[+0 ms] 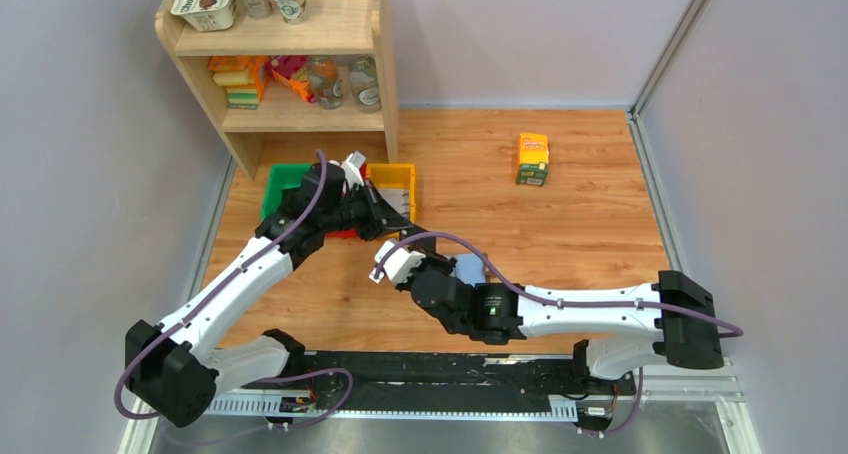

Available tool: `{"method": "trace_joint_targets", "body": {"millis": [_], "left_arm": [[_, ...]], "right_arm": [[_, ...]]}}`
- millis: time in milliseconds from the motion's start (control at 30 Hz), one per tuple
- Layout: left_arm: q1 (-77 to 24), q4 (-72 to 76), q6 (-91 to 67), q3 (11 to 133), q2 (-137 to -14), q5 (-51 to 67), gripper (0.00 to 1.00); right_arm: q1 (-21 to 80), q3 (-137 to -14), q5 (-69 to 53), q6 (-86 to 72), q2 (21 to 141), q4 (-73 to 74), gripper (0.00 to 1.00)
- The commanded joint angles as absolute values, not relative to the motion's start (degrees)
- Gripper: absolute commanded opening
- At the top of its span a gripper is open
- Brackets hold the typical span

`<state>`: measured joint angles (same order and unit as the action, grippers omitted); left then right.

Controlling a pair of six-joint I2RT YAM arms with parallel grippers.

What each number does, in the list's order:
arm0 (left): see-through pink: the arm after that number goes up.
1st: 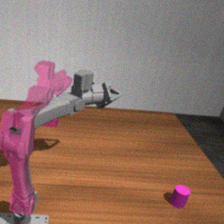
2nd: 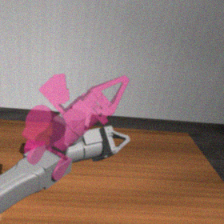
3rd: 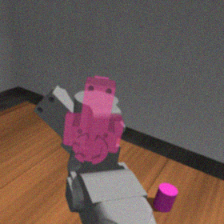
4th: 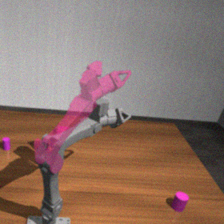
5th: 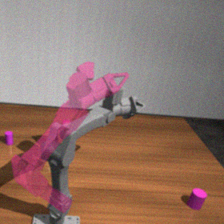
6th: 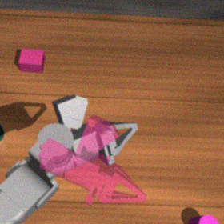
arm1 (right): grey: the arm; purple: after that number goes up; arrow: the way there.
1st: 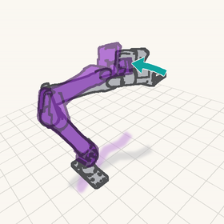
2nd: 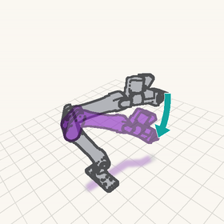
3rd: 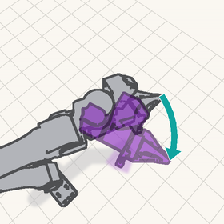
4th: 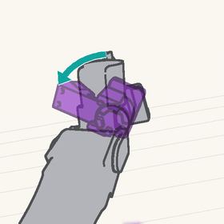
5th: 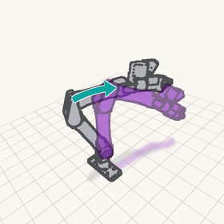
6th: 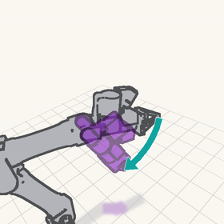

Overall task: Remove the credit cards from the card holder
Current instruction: Place the credit card in the storage box.

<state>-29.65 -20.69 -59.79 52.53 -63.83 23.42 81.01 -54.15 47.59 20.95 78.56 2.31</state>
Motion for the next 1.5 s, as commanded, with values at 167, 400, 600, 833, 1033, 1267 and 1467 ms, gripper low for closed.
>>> {"method": "trace_joint_targets", "body": {"millis": [167,400,600,833,1033,1267,1467], "left_arm": [[-28.9,-15.1,-50.8,49.7,-60.6,22.1,0.0],[-24.4,-14.2,-43.3,46.3,-57.7,19.5,0.0],[-15.4,-16.3,-32.4,45.0,-54.8,16.4,0.0],[-1.7,-20.9,-22.1,51.0,-59.7,10.1,0.0],[6.3,-23.8,-17.1,58.6,-67.7,4.3,0.0],[13.0,-22.2,-13.4,65.1,-80.5,6.5,0.0],[17.3,-13.7,-13.0,65.0,-90.8,21.2,0.0]], "right_arm": [[79.3,-56.0,41.8,8.9,73.4,4.7,0.54],[74.9,-52.9,31.7,0.4,67.2,9.7,0.9],[63.6,-48.4,18.7,-14.1,61.7,13.1,1.0],[57.0,-43.3,12.4,-19.6,57.4,12.2,1.0],[56.1,-42.7,12.7,-19.5,57.4,13.2,1.0],[55.9,-41.9,12.5,-19.3,57.5,12.9,1.0],[55.5,-41.4,12.3,-19.1,57.9,12.6,1.0]]}}
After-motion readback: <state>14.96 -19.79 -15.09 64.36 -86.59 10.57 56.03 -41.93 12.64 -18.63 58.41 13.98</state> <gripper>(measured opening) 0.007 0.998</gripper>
